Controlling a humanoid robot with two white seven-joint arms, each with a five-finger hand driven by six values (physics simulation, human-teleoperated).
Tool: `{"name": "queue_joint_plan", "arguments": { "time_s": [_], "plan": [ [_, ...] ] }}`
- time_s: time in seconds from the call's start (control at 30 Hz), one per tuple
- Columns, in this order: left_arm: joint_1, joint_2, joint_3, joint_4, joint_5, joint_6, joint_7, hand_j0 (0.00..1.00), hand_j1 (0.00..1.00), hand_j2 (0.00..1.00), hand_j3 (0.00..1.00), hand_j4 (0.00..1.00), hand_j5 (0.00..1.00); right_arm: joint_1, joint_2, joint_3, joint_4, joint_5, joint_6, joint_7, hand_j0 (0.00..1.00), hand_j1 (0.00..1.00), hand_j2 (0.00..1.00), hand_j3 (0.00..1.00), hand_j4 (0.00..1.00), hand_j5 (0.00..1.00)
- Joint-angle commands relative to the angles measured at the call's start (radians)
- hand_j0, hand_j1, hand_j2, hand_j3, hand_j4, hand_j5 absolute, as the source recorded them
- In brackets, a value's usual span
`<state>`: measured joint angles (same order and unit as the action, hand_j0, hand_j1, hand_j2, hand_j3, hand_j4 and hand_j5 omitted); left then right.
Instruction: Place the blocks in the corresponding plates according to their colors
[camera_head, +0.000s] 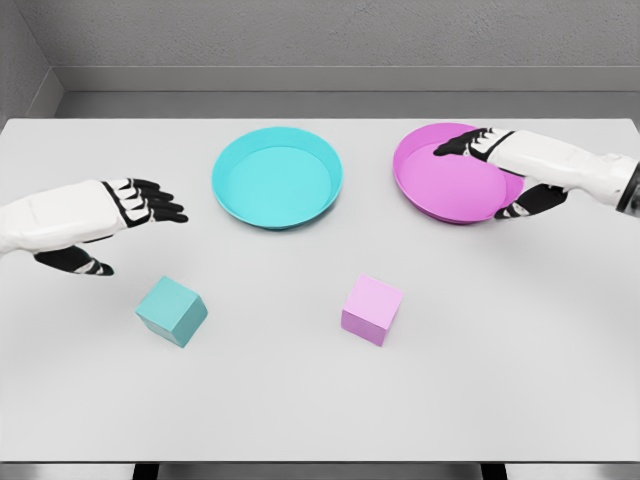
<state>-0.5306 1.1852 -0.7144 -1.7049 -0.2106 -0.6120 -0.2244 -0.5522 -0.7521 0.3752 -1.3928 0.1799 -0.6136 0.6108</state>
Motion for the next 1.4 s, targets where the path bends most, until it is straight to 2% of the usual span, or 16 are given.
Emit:
{"name": "queue_joint_plan", "arguments": {
  "time_s": [0.0,0.1,0.17,0.2,0.23,0.3,0.37,0.47,0.53,0.67,0.8,1.0,1.1,1.37],
  "plan": [
    [-0.002,-0.004,-0.002,0.001,0.007,0.001,-0.010,1.00,1.00,1.00,1.00,1.00,1.00,-0.005,0.004,-0.004,0.006,0.007,0.003,0.000,1.00,1.00,1.00,1.00,1.00,1.00],
    [-0.014,0.011,-0.033,-0.009,0.008,0.001,-0.015,1.00,1.00,1.00,1.00,1.00,1.00,-0.025,0.004,-0.010,0.008,0.007,0.003,0.000,1.00,1.00,1.00,1.00,1.00,1.00],
    [-0.035,0.022,-0.094,-0.018,0.011,0.001,-0.088,1.00,1.00,1.00,1.00,1.00,1.00,-0.029,0.004,-0.010,0.009,0.007,0.003,0.000,1.00,1.00,1.00,1.00,1.00,1.00],
    [-0.039,0.021,-0.131,-0.036,0.011,0.001,-0.098,1.00,1.00,1.00,1.00,1.00,1.00,-0.029,0.004,-0.009,0.008,0.009,0.003,0.000,1.00,1.00,1.00,1.00,1.00,1.00],
    [-0.042,0.019,-0.166,-0.045,0.013,0.001,-0.102,1.00,1.00,1.00,1.00,1.00,1.00,-0.028,0.004,-0.007,0.003,0.039,0.003,0.000,1.00,1.00,1.00,1.00,1.00,1.00],
    [-0.040,0.019,-0.172,-0.044,0.034,0.001,-0.102,1.00,1.00,1.00,1.00,1.00,1.00,-0.028,0.005,-0.004,-0.006,0.130,0.003,0.000,1.00,1.00,1.00,1.00,1.00,1.00],
    [-0.040,0.016,-0.191,-0.042,0.040,0.001,-0.102,1.00,1.00,1.00,1.00,1.00,1.00,-0.025,0.004,0.013,-0.049,0.145,0.003,0.000,1.00,1.00,1.00,1.00,1.00,1.00],
    [-0.040,0.005,-0.194,-0.042,0.042,0.001,-0.102,1.00,1.00,1.00,1.00,1.00,1.00,-0.031,-0.004,0.155,-0.135,0.145,0.003,0.000,1.00,1.00,1.00,1.00,1.00,1.00],
    [-0.042,-0.009,-0.195,-0.042,0.039,0.001,-0.102,1.00,1.00,1.00,1.00,1.00,1.00,-0.031,-0.006,0.209,-0.146,0.153,0.003,0.000,1.00,1.00,1.00,1.00,1.00,1.00],
    [-0.042,-0.056,-0.195,-0.012,0.034,0.001,-0.101,1.00,1.00,1.00,1.00,1.00,1.00,-0.023,-0.006,0.228,-0.192,0.190,0.003,0.000,1.00,1.00,1.00,1.00,1.00,1.00],
    [-0.040,-0.056,-0.198,-0.004,0.025,0.001,-0.102,1.00,1.00,1.00,1.00,1.00,1.00,-0.020,-0.004,0.268,-0.218,0.190,0.003,0.000,0.99,0.99,0.99,0.99,0.99,0.99],
    [-0.035,-0.058,-0.198,0.011,0.002,0.001,-0.102,1.00,1.00,1.00,1.00,1.00,1.00,-0.018,0.004,0.277,-0.248,0.190,0.003,0.000,1.00,1.00,1.00,1.00,1.00,1.00],
    [-0.035,-0.058,-0.198,0.031,0.002,0.001,-0.102,1.00,1.00,1.00,1.00,1.00,1.00,-0.018,0.004,0.327,-0.284,0.191,0.003,0.000,1.00,1.00,1.00,1.00,1.00,1.00],
    [-0.031,-0.085,-0.198,0.034,-0.021,0.001,-0.104,1.00,1.00,1.00,1.00,1.00,1.00,-0.017,0.020,0.335,-0.311,0.194,0.003,0.000,0.99,0.99,0.99,0.99,0.99,0.99]
  ]
}}
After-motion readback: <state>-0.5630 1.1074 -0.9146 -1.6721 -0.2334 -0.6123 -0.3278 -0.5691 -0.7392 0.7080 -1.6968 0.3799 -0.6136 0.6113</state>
